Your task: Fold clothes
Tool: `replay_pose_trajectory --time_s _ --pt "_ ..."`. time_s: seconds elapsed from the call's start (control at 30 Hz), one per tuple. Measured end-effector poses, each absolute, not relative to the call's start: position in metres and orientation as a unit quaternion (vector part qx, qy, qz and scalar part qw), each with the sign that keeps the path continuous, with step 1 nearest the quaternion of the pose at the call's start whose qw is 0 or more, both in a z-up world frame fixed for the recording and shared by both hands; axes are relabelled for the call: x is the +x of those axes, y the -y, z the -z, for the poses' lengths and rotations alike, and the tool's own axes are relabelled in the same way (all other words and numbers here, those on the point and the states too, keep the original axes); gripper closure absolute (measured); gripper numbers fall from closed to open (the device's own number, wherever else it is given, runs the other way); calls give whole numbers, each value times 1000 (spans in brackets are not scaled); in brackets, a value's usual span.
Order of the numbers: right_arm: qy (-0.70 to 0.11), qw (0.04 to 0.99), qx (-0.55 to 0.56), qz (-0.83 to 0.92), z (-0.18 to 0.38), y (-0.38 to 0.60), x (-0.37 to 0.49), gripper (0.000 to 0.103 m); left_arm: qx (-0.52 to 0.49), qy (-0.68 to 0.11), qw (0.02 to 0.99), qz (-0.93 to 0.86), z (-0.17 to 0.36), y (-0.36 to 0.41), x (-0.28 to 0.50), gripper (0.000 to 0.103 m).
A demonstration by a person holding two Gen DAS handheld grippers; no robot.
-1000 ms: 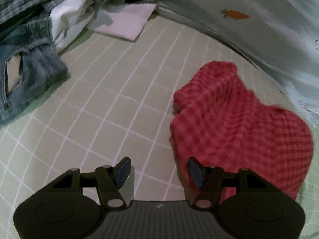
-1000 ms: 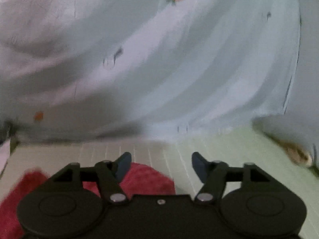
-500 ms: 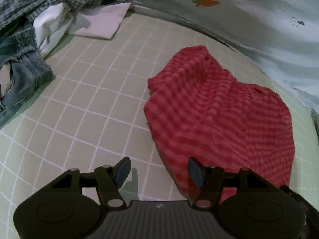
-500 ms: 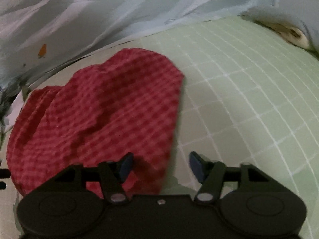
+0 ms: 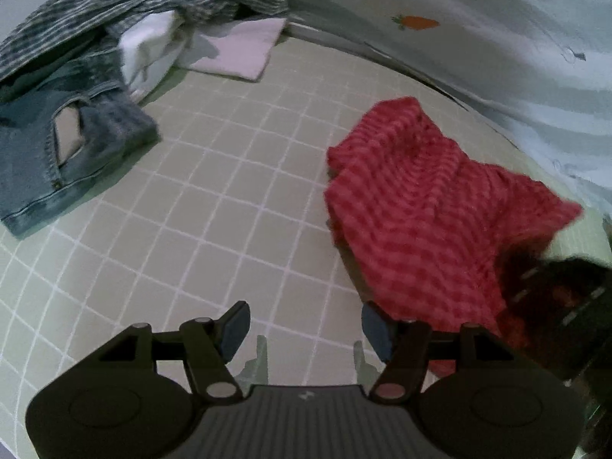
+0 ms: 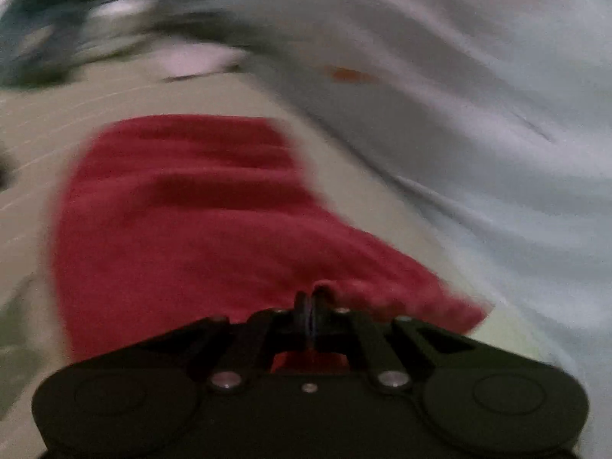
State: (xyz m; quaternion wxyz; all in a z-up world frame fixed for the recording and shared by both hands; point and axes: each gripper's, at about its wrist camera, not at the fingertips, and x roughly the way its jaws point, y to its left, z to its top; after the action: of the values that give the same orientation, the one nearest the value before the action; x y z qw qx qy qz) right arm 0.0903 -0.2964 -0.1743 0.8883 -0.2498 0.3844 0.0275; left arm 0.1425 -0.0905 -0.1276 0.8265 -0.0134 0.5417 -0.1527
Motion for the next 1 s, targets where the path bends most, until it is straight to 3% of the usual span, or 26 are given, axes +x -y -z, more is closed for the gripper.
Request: replay_pose_trajectory --time_s 0.1,0.13,0.2,0.27,0.37,0.47,0.77,0.83,0.9,1.0 --pt "-405 885 -219 -70 182 279 83 99 -20 -536 831 149 124 83 145 38" --pt "-406 888 -205 -69 181 279 78 95 -21 -536 831 148 124 81 146 37" --pt "-401 900 -162 -55 171 288 65 76 -24 -536 831 147 124 77 147 36" --pt "-387 914 -113 -32 157 302 51 68 -27 -541 828 147 127 74 150 36" --pt "-346 937 -28 32 133 336 33 66 -33 -549 822 149 133 70 154 36" --pt "-310 940 99 106 119 382 25 58 -34 -550 820 155 135 72 157 36" --pt "-368 849 355 132 170 452 40 55 -22 -546 819 175 132 83 153 33" --pt "-364 844 373 129 178 448 39 59 -20 -543 821 177 130 83 150 31" --pt "-356 843 384 127 184 444 36 98 -18 -540 822 179 128 83 147 31" --pt "-312 869 360 135 166 437 19 99 -17 -536 825 180 124 82 141 31"
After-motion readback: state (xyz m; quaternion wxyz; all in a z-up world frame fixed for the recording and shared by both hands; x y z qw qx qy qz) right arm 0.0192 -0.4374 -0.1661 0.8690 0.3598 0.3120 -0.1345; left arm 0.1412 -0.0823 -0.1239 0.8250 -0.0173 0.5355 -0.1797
